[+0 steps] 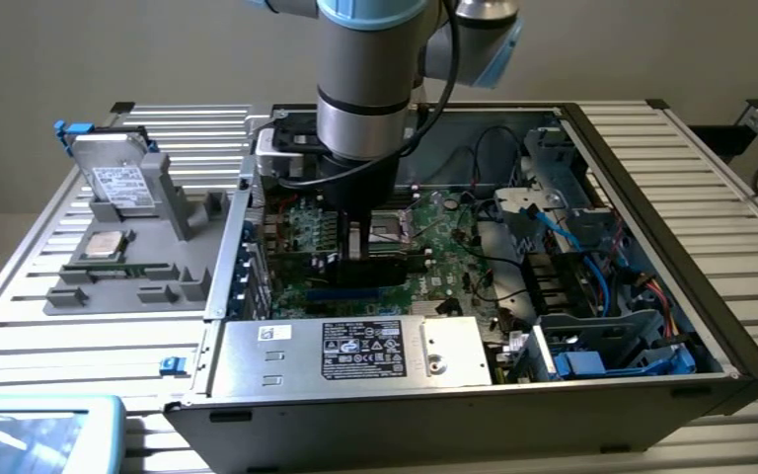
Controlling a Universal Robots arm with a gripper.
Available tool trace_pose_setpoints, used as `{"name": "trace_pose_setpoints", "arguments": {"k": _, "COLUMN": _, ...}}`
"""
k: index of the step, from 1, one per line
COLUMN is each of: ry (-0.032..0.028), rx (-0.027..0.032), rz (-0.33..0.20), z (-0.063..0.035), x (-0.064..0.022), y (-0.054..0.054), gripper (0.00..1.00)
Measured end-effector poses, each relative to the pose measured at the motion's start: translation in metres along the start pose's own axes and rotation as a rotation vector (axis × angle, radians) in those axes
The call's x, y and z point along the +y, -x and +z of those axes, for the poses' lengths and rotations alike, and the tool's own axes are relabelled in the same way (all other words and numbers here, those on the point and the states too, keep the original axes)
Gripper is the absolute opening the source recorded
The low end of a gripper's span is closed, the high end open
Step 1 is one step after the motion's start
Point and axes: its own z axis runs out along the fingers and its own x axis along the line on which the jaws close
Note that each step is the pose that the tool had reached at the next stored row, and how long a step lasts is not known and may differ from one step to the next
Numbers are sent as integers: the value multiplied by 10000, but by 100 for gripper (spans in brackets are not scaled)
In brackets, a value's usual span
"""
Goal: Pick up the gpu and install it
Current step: 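Insert the gpu into the slot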
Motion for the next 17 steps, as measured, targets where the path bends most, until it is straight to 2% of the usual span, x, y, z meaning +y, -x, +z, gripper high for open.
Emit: {"name": "trace_pose_setpoints", "arguments": {"k": 17, "ry": 4, "rx": -23, "rz": -2, "z": 11, "x": 35, "y": -1, "gripper": 28}}
